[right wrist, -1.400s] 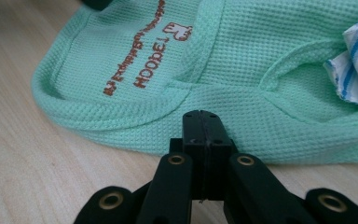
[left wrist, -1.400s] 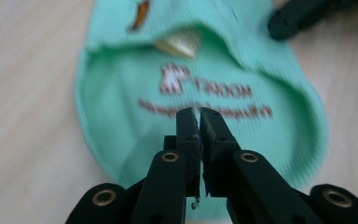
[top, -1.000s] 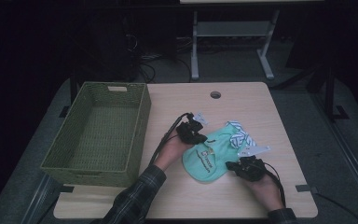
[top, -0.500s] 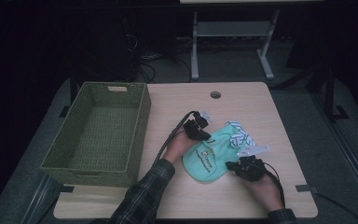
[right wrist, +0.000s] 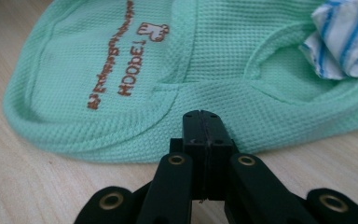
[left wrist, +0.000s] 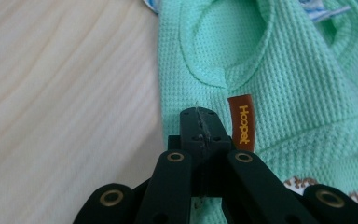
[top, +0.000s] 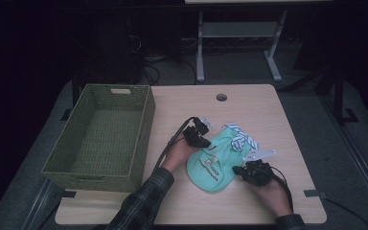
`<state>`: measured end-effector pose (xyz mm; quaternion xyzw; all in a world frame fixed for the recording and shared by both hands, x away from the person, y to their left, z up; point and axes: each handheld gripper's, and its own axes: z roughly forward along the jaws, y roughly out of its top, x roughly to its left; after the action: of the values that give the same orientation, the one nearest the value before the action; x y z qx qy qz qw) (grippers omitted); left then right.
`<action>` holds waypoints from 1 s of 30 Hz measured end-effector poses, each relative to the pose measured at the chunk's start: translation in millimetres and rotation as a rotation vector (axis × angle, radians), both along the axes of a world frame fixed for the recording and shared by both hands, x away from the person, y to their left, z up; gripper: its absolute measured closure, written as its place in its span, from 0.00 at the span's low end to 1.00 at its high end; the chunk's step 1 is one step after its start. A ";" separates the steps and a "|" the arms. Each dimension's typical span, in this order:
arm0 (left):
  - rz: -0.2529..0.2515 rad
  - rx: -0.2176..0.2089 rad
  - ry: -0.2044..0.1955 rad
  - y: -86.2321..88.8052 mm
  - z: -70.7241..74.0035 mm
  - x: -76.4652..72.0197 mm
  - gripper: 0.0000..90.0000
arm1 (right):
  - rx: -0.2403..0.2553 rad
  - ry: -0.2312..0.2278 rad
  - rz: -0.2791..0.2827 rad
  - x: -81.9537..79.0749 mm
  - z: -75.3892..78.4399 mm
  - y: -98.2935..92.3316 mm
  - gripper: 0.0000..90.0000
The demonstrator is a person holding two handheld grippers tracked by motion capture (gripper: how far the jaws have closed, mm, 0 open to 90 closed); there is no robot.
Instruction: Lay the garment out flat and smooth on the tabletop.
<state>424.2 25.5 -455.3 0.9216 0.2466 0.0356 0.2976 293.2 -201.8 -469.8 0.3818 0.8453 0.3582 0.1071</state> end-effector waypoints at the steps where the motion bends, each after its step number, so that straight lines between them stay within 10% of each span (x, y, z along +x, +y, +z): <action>1: 0.004 0.000 0.003 2.4 0.1 -2.7 1.00 | 0.002 0.004 0.000 0.1 0.2 -0.5 1.00; 30: -0.014 -0.019 0.007 42.1 -0.4 -86.6 1.00 | -0.049 0.008 0.000 5.2 3.9 -16.4 1.00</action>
<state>337.6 67.5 -455.6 0.9207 0.2413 0.0281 0.3056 298.4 -218.2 -465.9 0.3803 0.8543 0.3358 0.1128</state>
